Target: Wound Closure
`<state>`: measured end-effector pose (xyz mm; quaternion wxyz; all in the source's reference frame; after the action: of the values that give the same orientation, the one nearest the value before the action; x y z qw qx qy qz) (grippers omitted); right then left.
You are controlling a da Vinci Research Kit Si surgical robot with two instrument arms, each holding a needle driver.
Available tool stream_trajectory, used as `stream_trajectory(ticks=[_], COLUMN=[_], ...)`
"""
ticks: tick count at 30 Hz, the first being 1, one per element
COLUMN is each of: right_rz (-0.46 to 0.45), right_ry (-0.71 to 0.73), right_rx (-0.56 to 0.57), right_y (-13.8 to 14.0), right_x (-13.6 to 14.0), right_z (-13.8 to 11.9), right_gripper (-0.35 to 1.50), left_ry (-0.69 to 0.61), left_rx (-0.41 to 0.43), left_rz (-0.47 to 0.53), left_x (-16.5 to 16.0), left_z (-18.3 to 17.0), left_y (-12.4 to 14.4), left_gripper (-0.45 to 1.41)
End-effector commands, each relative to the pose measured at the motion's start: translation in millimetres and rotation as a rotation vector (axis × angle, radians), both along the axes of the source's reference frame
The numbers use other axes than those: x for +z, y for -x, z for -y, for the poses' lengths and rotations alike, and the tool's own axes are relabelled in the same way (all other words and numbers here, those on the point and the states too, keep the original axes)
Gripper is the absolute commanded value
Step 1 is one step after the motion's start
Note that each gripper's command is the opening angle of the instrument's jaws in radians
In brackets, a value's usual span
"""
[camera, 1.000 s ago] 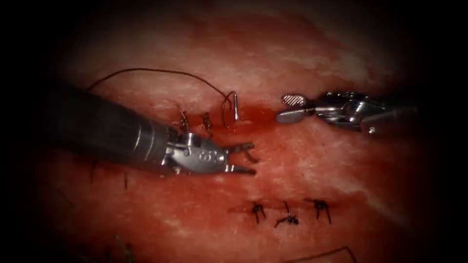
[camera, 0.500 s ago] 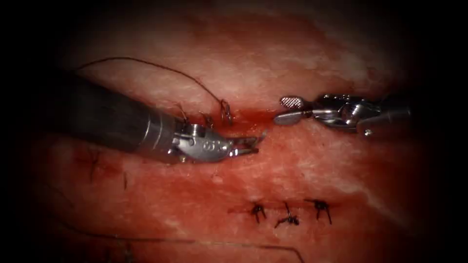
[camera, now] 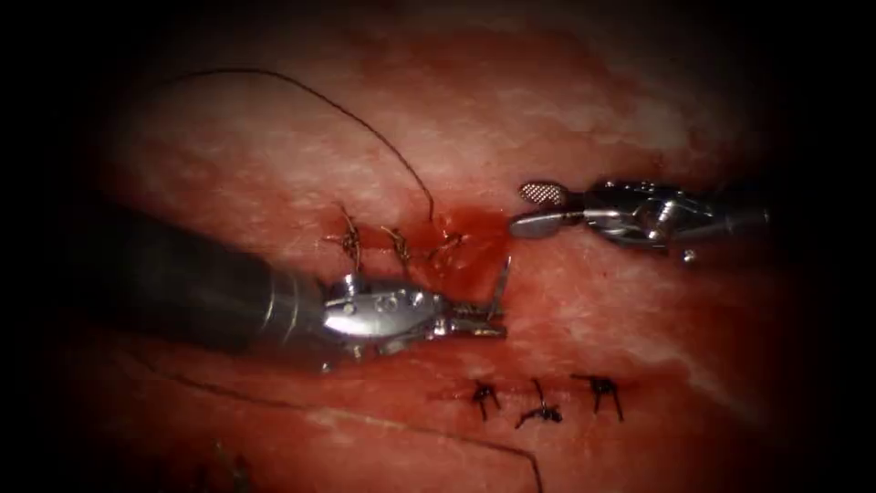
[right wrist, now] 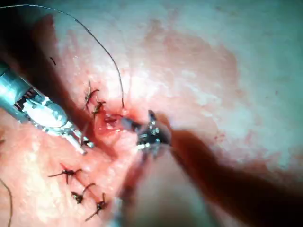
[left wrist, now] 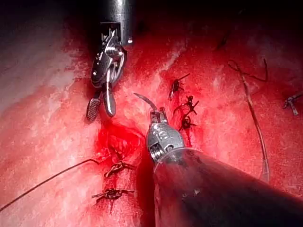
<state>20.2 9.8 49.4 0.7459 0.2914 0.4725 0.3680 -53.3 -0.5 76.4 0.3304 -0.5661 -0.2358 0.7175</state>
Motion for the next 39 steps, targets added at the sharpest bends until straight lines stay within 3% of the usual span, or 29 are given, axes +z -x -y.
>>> stream_trajectory(ticks=[1, 5, 10, 12, 14, 16, 17, 18, 19, 21, 26, 27, 29, 31, 33, 39], right_rz=[-0.007, -0.032, -0.065, -0.089, -0.118, -0.138, -0.147, -0.158, -0.162, -0.177, -0.211, -0.209, -0.203, -0.194, -0.189, -0.150], right_ry=[-0.006, -0.014, -0.001, 0.015, 0.039, 0.061, 0.067, 0.066, 0.074, 0.092, 0.160, 0.175, 0.184, 0.199, 0.209, 0.241], right_rx=[-0.010, -0.046, -0.097, -0.134, -0.174, -0.210, -0.223, -0.238, -0.244, -0.267, -0.333, -0.357, -0.366, -0.373, -0.369, -0.355], right_y=[-1.0, -1.8, -2.3, -2.3, -2.4, -2.7, -2.8, -3.1, -3.2, -3.7, -4.5, -5.2, -5.5, -6.2, -6.8, -8.1], right_x=[0.4, 0.0, -0.8, -1.2, -1.5, -1.9, -1.9, -1.9, -1.9, -1.6, -0.8, -0.3, -0.1, 0.5, 1.1, 4.2], right_z=[1.0, 1.6, 2.2, 2.7, 3.3, 3.8, 4.0, 4.1, 4.2, 4.6, 5.8, 6.2, 6.4, 6.8, 7.0, 7.2], right_gripper=[1.13, 1.13, 1.11, 1.01, 0.76, 0.35, -0.02, -0.19, -0.22, -0.22, 0.05, 0.18, 0.27, 0.54, 0.64, 0.77], left_ry=[-0.015, -0.062, -0.114, -0.132, -0.136, -0.140, -0.142, -0.144, -0.145, -0.147, -0.148, -0.132, -0.134, -0.129, -0.131, -0.128], left_rx=[-0.007, -0.028, -0.037, -0.032, -0.028, -0.016, -0.012, -0.006, -0.004, 0.006, 0.017, 0.016, 0.016, 0.014, 0.015, 0.019], left_rz=[0.015, 0.078, 0.110, 0.117, 0.120, 0.130, 0.133, 0.137, 0.139, 0.146, 0.156, 0.150, 0.147, 0.145, 0.146, 0.141], left_x=[-0.4, -4.7, -7.2, -8.1, -8.8, -9.5, -9.8, -10.1, -10.3, -10.9, -11.9, -12.1, -12.2, -12.5, -12.7, -13.5], left_z=[0.5, -0.2, -0.4, -0.4, -0.3, -0.1, 0.0, 0.1, 0.1, 0.3, 0.1, -0.1, -0.2, -0.3, -0.3, 0.1], left_y=[0.3, -0.7, -1.8, -2.3, -2.8, -3.1, -3.2, -3.2, -3.2, -3.1, -3.5, -3.8, -3.9, -4.1, -4.3, -4.1], left_gripper=[-0.45, -0.45, -0.45, -0.45, -0.45, -0.45, -0.45, -0.45, -0.45, -0.45, -0.45, -0.45, -0.45, -0.45, -0.45, -0.45])
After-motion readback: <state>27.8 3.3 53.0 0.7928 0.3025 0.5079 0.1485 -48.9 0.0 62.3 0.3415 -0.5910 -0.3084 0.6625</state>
